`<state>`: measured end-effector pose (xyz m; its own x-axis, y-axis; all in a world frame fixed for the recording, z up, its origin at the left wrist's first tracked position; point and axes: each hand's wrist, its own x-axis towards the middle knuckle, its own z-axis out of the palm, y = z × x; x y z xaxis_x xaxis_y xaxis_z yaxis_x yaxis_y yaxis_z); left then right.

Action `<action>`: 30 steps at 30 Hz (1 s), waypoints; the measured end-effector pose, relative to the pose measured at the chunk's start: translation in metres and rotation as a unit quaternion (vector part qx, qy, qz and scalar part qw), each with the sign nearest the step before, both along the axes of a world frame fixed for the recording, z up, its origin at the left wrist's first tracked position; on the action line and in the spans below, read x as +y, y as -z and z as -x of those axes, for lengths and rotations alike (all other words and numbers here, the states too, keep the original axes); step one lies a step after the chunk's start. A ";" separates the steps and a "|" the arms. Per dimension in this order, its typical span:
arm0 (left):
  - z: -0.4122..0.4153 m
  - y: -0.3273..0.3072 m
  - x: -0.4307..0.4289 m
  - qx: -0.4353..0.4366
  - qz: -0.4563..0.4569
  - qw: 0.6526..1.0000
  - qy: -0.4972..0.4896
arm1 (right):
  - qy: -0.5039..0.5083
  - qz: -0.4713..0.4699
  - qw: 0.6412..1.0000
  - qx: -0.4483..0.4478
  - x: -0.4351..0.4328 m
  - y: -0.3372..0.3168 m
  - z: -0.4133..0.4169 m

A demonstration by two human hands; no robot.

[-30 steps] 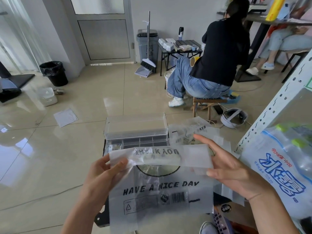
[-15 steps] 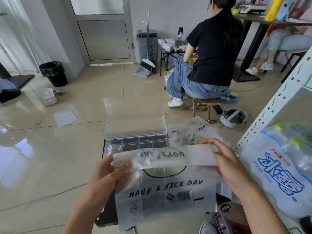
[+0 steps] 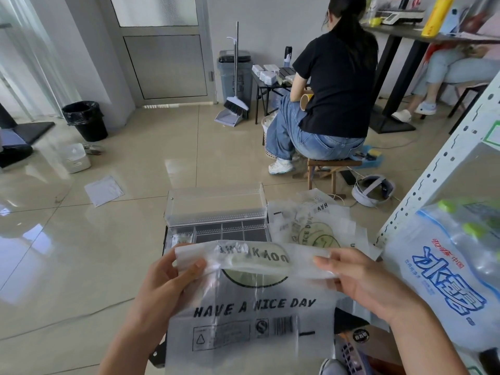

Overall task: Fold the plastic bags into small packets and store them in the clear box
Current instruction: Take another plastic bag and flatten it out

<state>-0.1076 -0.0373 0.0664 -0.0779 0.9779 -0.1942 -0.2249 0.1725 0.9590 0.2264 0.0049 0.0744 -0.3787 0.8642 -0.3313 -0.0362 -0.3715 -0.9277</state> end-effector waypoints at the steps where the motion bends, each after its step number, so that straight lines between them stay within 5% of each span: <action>1: 0.000 0.000 0.000 0.001 0.000 1.000 -0.001 | 0.014 0.004 1.000 0.002 0.000 0.000 0.000; 16: 0.005 0.003 0.000 0.040 0.001 0.999 0.030 | 0.099 -0.021 0.995 -0.024 0.003 0.003 -0.001; 21: 0.001 0.000 -0.002 0.040 0.014 0.998 0.034 | 0.127 -0.062 0.982 -0.129 0.002 0.011 0.005; 25: -0.001 0.004 -0.003 0.028 0.079 0.995 0.048 | 0.154 -0.033 0.985 -0.071 0.003 0.006 0.007; 30: 0.005 0.001 -0.003 0.067 0.050 0.996 0.038 | 0.041 -0.017 0.999 -0.009 -0.005 -0.011 0.004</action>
<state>-0.1130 -0.0399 0.0652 -0.0360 0.9583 -0.2834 -0.0778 0.2800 0.9568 0.2225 -0.0005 0.0855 -0.3004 0.9032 -0.3067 -0.0482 -0.3355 -0.9408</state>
